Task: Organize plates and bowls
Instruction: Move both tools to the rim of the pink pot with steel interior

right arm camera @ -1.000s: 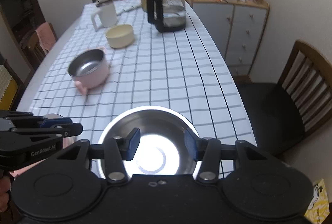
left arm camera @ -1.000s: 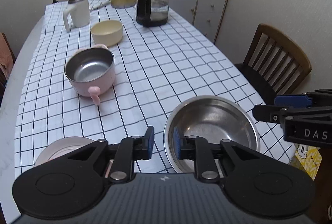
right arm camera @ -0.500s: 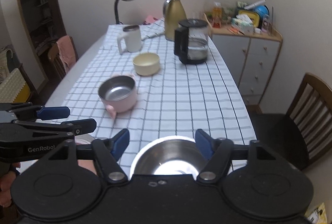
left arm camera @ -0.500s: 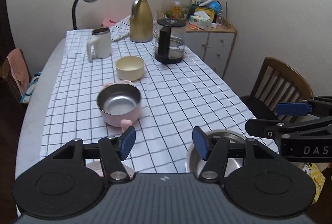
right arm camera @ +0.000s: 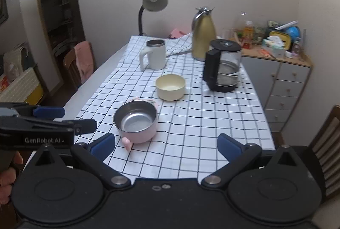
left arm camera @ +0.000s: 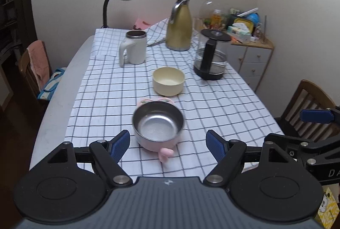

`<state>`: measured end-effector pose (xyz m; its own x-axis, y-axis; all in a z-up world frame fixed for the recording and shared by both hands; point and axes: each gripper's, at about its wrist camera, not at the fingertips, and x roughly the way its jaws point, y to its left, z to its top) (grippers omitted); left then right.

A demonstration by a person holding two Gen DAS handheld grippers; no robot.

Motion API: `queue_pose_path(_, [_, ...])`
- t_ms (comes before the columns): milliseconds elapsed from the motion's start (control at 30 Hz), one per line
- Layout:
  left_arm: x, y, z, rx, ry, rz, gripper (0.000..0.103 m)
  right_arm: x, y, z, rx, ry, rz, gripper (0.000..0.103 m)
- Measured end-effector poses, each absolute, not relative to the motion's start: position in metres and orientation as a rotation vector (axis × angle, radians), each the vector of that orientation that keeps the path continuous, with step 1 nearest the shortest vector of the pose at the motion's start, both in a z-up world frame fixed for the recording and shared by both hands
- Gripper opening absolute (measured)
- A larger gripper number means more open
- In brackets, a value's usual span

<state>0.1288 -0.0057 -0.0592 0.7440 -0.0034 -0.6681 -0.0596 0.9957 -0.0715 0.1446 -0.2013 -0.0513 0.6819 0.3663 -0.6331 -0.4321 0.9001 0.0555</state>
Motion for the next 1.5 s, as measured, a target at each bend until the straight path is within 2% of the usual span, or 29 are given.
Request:
queue_pose_path(533, [0.236,0.039,-0.12,-0.154,0.907,0.165,0.078,0.27,-0.152,-0.11,-0.136,0.836,0.467,0.103])
queue_pose_path(967, [0.285,0.051,-0.166,-0.144,1.011,0.215,0.078,0.33,-0.119,-0.161,-0.116,0.976,0.464,0.1])
queue_pose_path(1067, [0.291,0.052,-0.177,-0.144,1.035,0.229,0.078,0.339,-0.115,-0.173,-0.119,1.005,0.459,0.095])
queue_pose_path(1267, [0.297,0.056,-0.19,-0.156,1.059,0.236,0.077,0.349,-0.11,-0.191,-0.106,1.077,0.476,0.073])
queue_pose_path(1333, [0.299,0.057,-0.192,-0.162,1.064,0.24,0.068,0.351,-0.108,-0.195,-0.099,1.095,0.476,0.07])
queue_pose_path(1400, [0.301,0.058,-0.194,-0.177,1.073,0.236,0.055,0.351,-0.107,-0.197,-0.096,1.102,0.486,0.059])
queue_pose_path(1500, [0.303,0.059,-0.194,-0.188,1.072,0.24,0.042,0.351,-0.105,-0.198,-0.096,1.11,0.492,0.048])
